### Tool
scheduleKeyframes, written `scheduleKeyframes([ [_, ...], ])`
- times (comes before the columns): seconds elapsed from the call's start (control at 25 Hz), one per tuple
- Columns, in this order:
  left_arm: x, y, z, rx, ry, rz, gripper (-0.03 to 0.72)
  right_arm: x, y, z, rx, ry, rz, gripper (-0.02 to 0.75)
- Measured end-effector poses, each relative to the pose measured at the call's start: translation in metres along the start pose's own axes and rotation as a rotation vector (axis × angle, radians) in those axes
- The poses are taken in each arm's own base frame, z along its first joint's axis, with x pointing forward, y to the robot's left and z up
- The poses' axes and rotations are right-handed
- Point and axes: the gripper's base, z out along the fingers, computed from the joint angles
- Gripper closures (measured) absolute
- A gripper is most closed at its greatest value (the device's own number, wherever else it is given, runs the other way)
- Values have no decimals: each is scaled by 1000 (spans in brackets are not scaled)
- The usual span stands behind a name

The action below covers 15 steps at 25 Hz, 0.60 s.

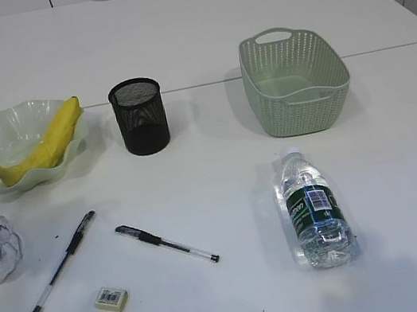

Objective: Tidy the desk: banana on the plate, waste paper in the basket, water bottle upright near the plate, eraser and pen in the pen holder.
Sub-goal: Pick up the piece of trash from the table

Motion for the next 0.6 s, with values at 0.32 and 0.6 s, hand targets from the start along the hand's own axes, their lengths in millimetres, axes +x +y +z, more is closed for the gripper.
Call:
scheduleKeyframes([
  [0.32, 0, 0, 0, 0, 4, 0, 524, 0, 0, 0, 0, 0, 0, 164],
  [0.6, 1, 0, 0, 0, 6, 0, 617, 0, 0, 0, 0, -2, 0, 164],
])
